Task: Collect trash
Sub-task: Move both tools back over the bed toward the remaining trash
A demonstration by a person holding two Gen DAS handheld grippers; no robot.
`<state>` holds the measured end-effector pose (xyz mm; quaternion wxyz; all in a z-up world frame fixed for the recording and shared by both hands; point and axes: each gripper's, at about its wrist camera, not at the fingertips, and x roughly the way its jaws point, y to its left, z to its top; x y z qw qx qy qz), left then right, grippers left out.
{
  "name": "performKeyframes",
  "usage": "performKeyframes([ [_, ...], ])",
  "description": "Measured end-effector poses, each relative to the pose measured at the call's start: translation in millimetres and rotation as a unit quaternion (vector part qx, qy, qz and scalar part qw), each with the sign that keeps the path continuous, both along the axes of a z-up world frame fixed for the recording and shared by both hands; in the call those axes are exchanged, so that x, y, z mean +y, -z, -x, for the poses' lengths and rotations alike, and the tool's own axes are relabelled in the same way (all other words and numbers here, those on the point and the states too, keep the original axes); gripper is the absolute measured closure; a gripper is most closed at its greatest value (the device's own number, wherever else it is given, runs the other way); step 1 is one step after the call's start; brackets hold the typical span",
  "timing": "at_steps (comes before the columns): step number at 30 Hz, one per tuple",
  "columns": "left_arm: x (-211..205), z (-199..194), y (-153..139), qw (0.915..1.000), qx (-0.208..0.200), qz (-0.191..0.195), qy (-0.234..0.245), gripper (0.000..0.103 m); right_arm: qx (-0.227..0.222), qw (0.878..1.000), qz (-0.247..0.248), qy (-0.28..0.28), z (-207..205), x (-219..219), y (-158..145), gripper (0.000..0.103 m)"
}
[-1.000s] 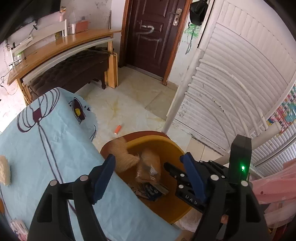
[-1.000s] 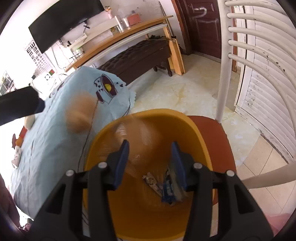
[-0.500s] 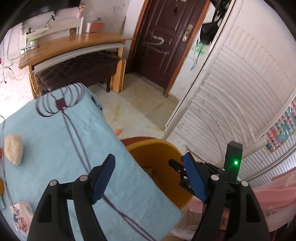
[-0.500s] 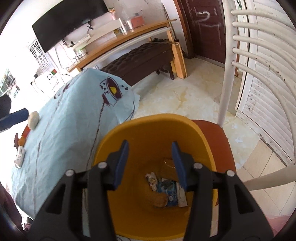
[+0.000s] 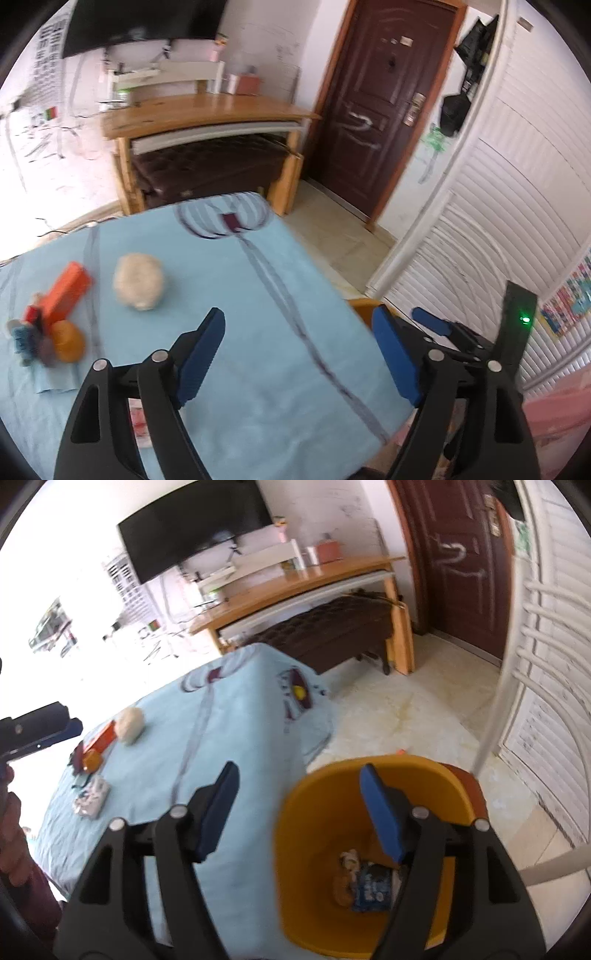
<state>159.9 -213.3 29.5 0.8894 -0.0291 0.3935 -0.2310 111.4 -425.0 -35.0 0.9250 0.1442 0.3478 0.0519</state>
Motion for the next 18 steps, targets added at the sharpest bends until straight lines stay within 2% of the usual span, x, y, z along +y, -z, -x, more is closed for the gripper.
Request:
performKeyframes([
  [3, 25.7, 0.6, -3.5, 0.9994, -0.012, -0.008, -0.03, 0.022, -0.002, 1.0, 0.006, -0.021, -5.8, 21.3, -6.3, 0.037],
  [9, 74.5, -4.9, -2.7, 0.9964, -0.006, -0.022, -0.082, 0.02, -0.004, 0.997, 0.009, -0.073, -15.0, 66.7, -15.8, 0.036],
  [13, 103.0, -10.6, 1.5, 0.9936, 0.0, -0.04, -0.106, 0.019, -0.006, 0.993, 0.013, -0.115, -18.3, 103.5, -21.1, 0.03],
  [18, 138.9, -20.5, 11.3, 0.9901, 0.021, -0.042, -0.132, 0.019, 0.001, 0.987, 0.027, -0.161, -21.8, 148.2, -21.3, 0.026],
])
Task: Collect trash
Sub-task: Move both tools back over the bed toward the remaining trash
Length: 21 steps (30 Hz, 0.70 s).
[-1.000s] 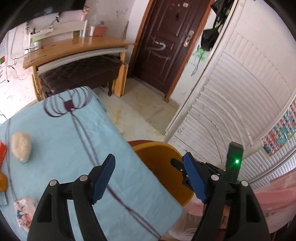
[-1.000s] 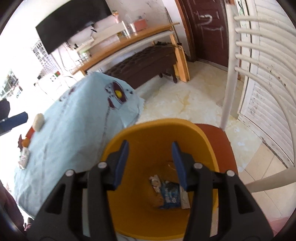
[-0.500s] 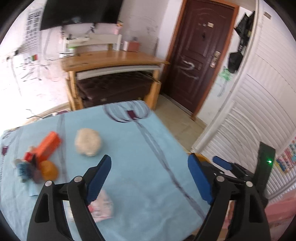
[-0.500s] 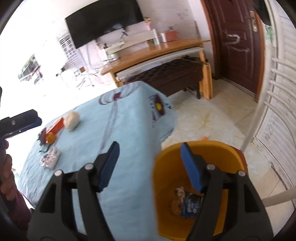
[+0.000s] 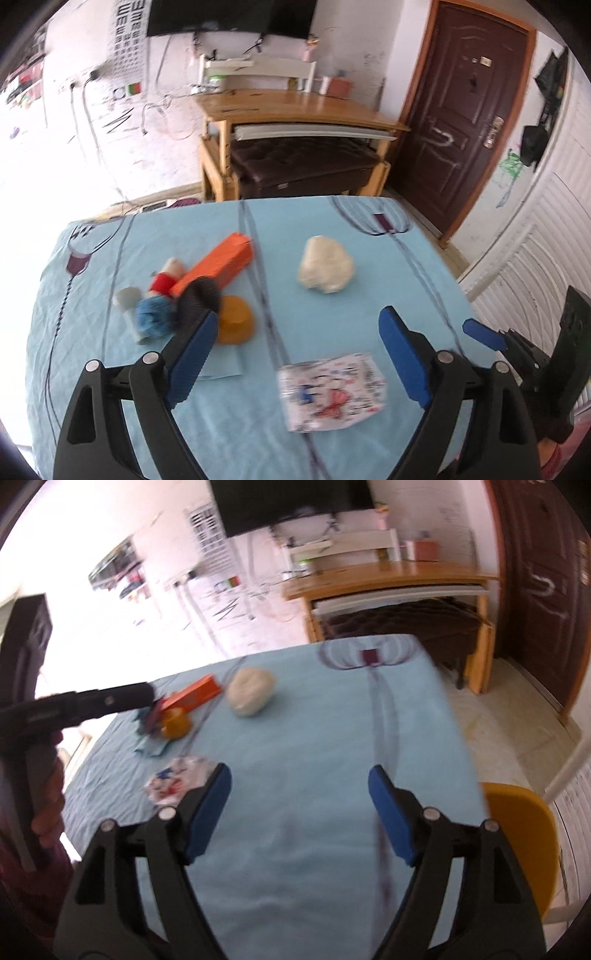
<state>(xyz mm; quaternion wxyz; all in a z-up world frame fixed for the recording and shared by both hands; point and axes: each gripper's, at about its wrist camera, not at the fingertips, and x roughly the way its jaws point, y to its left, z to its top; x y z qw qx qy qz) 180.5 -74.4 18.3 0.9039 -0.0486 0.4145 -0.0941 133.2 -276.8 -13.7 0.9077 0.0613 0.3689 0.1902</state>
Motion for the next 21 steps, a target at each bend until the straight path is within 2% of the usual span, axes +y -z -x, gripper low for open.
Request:
performKeyframes([
  [1, 6.6, -1.6, 1.6, 1.0, 0.003, 0.001, -0.004, 0.019, 0.002, 1.0, 0.002, -0.007, -0.5, 7.7, 0.5, 0.023],
  [6, 48.2, -9.2, 5.6, 0.9992, 0.012, 0.011, -0.036, 0.019, 0.009, 0.999, 0.019, -0.04, -2.6, 40.8, 1.4, 0.023],
  [12, 85.2, -22.0, 9.7, 0.997, 0.013, -0.006, -0.076, 0.019, 0.016, 0.997, 0.032, -0.066, -5.3, 68.7, 1.2, 0.022],
  [16, 84.6, -28.0, 16.3, 0.9977, 0.019, -0.008, -0.064, 0.019, 0.021, 0.996, 0.041, -0.077, -7.2, 82.2, 4.0, 0.022],
  [21, 66.9, -30.0, 19.9, 0.9993, 0.03, 0.012, -0.018, 0.019, 0.026, 0.995, 0.051, -0.084, -6.7, 95.2, 6.1, 0.022],
])
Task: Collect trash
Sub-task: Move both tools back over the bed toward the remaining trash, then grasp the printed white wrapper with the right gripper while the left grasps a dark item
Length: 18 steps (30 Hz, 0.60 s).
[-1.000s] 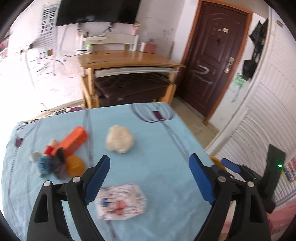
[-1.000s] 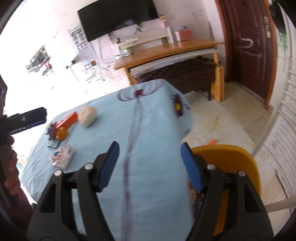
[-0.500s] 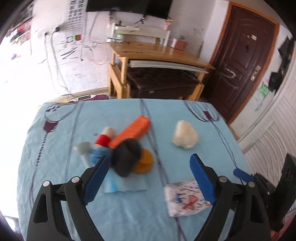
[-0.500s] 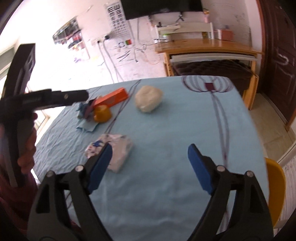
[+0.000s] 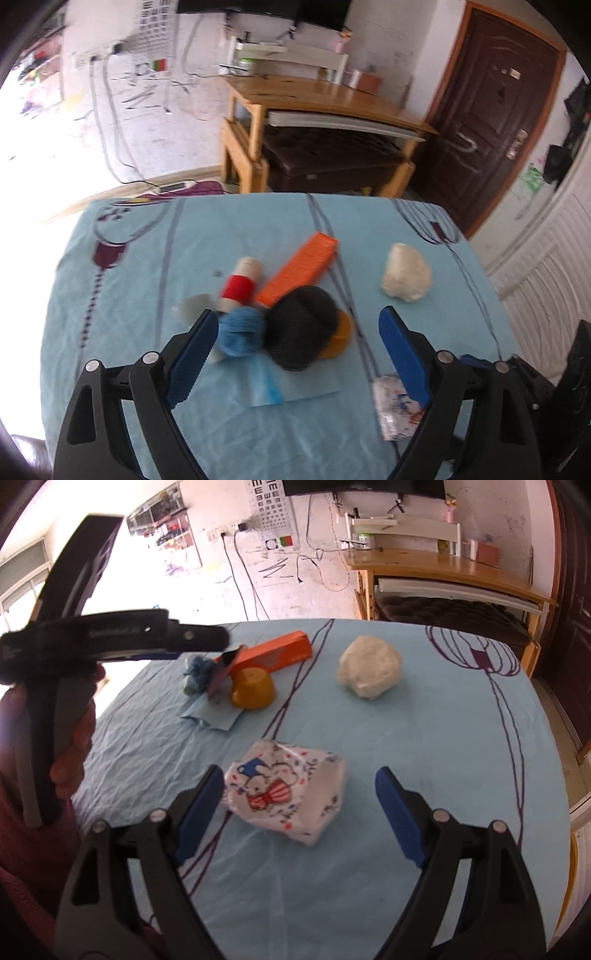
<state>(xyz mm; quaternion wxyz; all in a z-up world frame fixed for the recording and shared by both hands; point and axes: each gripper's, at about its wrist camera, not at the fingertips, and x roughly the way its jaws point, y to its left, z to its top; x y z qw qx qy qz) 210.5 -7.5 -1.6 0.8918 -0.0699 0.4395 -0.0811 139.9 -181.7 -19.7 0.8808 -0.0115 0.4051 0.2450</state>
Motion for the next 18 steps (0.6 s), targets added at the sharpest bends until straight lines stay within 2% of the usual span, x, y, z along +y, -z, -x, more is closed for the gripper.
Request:
performKeyframes([
  [4, -12.7, -1.6, 2.8, 0.9998, 0.007, -0.012, 0.016, 0.02, 0.004, 1.0, 0.005, -0.003, -0.6, 6.0, 1.7, 0.022],
  [13, -20.0, -13.9, 18.2, 0.9988, 0.024, -0.04, 0.011, 0.02, 0.019, 1.0, 0.008, 0.003, -10.6, 10.6, 9.3, 0.022],
  [16, -21.7, -14.3, 19.4, 0.9983, 0.022, -0.054, 0.006, 0.029, 0.024, 1.0, 0.014, 0.002, -14.7, 13.5, 10.9, 0.022],
  [18, -22.0, -14.1, 19.1, 0.9981, 0.022, -0.058, 0.006, 0.044, 0.025, 1.0, 0.016, 0.002, -17.3, 14.9, 10.7, 0.023],
])
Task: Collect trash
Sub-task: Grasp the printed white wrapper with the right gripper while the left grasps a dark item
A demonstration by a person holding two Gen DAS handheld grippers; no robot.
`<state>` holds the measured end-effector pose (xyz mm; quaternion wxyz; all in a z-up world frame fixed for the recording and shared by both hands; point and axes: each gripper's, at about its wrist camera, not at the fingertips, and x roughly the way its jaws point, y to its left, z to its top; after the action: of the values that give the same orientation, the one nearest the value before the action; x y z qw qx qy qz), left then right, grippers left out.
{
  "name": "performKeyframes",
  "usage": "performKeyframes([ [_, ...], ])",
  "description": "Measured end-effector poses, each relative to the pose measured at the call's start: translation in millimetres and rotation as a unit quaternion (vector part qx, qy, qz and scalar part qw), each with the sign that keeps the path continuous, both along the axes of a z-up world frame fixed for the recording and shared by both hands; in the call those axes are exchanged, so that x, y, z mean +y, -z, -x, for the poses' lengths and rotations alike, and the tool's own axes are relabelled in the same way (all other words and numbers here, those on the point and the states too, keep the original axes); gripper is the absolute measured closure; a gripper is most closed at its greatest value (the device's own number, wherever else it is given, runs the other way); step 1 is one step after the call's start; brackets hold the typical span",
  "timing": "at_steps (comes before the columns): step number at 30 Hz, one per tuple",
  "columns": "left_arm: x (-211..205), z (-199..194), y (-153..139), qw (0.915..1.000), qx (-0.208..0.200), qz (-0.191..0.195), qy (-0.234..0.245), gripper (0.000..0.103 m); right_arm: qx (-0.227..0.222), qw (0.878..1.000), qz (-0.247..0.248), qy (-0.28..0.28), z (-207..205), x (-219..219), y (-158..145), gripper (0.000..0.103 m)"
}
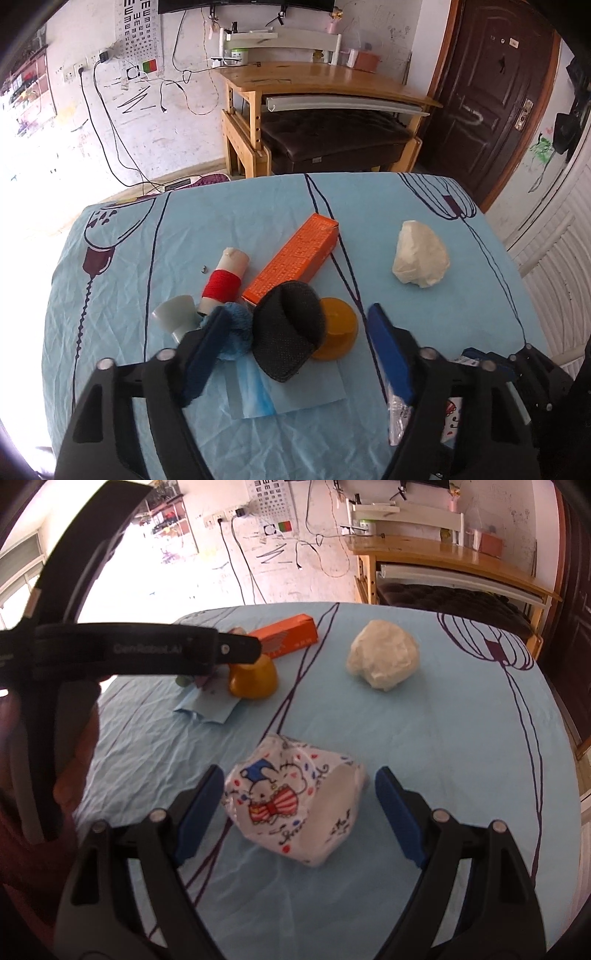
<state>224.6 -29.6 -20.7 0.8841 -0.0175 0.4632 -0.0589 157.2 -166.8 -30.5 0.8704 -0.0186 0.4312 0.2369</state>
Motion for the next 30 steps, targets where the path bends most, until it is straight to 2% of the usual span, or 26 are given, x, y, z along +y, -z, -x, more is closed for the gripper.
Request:
performKeyframes([
  [3, 3.3, 0.0, 1.6, 1.0, 0.0, -0.001, -0.004, 0.062, -0.003, 1.0, 0.005, 0.001, -2.4, 2.2, -0.3, 0.023],
  [4, 5.0, -0.3, 1.6, 1.0, 0.001, 0.0, -0.005, 0.065, -0.004, 1.0, 0.006, 0.002, -3.2, 3.0, -0.3, 0.023],
  [7, 10.7, 0.1, 1.7, 0.9999, 0.001, 0.013, -0.01, 0.07, -0.01, 1.0, 0.011, 0.01, -4.8, 1.5, -0.7, 0.042],
  [8, 12.4, 0.4, 1.5, 0.9998, 0.0, 0.015, -0.011, 0.072, -0.011, 1.0, 0.018, 0.012, -5.6, 1.8, 0.6, 0.062],
  [10, 15.1, 0.4, 1.2, 0.9997, 0.0, 0.021, -0.012, 0.076, -0.011, 1.0, 0.02, 0.01, -4.9, 2.4, 2.0, 0.069],
  [12, 19.6, 1.4, 0.2, 0.9994, 0.0, 0.031, -0.016, 0.081, -0.018, 0.999, 0.026, 0.007, -2.9, 3.5, 1.2, 0.072],
  [17, 26.6, 8.9, -7.3, 0.9981, -0.012, 0.058, -0.016, 0.084, -0.022, 1.0, 0.013, 0.013, -0.7, -2.0, -0.2, 0.079],
  [20, 28.5, 15.1, -16.0, 0.9978, -0.024, 0.06, -0.015, 0.084, -0.024, 1.0, 0.003, 0.018, 1.5, -6.8, -1.4, 0.08],
  [26, 22.6, 16.7, -22.2, 0.9985, -0.029, 0.047, -0.008, 0.084, -0.03, 0.999, -0.013, 0.023, 6.5, -17.5, -7.2, 0.08],
  [29, 15.8, 12.6, -17.3, 0.9994, -0.025, 0.023, -0.007, 0.084, -0.026, 0.999, -0.018, 0.027, 5.4, -20.7, -5.4, 0.08],
  [30, 14.7, 11.6, -15.8, 0.9996, -0.025, 0.015, -0.006, 0.089, -0.025, 0.999, -0.021, 0.028, 4.9, -21.9, -4.9, 0.08],
])
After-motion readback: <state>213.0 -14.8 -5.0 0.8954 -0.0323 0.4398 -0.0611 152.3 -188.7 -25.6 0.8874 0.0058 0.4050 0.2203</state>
